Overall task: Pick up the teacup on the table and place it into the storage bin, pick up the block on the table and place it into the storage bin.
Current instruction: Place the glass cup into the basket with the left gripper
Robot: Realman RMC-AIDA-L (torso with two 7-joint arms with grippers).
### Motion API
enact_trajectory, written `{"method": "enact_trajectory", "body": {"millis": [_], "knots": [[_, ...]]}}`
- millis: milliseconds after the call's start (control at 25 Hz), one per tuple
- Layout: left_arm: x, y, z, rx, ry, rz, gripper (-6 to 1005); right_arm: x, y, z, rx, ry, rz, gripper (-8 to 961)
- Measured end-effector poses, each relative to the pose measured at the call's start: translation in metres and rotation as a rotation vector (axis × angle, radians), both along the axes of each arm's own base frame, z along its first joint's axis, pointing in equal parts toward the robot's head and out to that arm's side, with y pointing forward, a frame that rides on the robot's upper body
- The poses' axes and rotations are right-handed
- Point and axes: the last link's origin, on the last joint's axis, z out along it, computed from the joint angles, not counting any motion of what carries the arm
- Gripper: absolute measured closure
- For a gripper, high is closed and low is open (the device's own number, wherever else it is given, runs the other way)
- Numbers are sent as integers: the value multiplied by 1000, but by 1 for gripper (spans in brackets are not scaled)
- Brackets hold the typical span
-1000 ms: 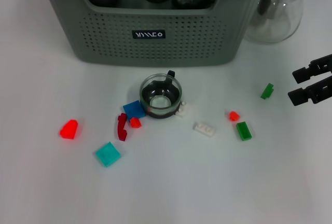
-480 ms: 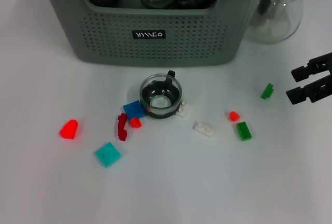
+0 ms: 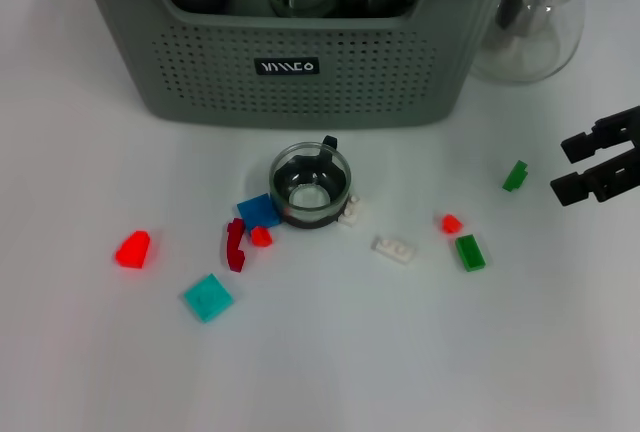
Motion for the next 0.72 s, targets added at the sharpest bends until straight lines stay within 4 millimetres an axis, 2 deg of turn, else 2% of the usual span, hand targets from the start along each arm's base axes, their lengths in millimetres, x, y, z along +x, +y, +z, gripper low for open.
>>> {"method": "enact_trajectory", "body": {"millis": [720], "knots": [[2,-4,-5,-29,9,-4,945,0,1,0,3,-1,11,38]]}}
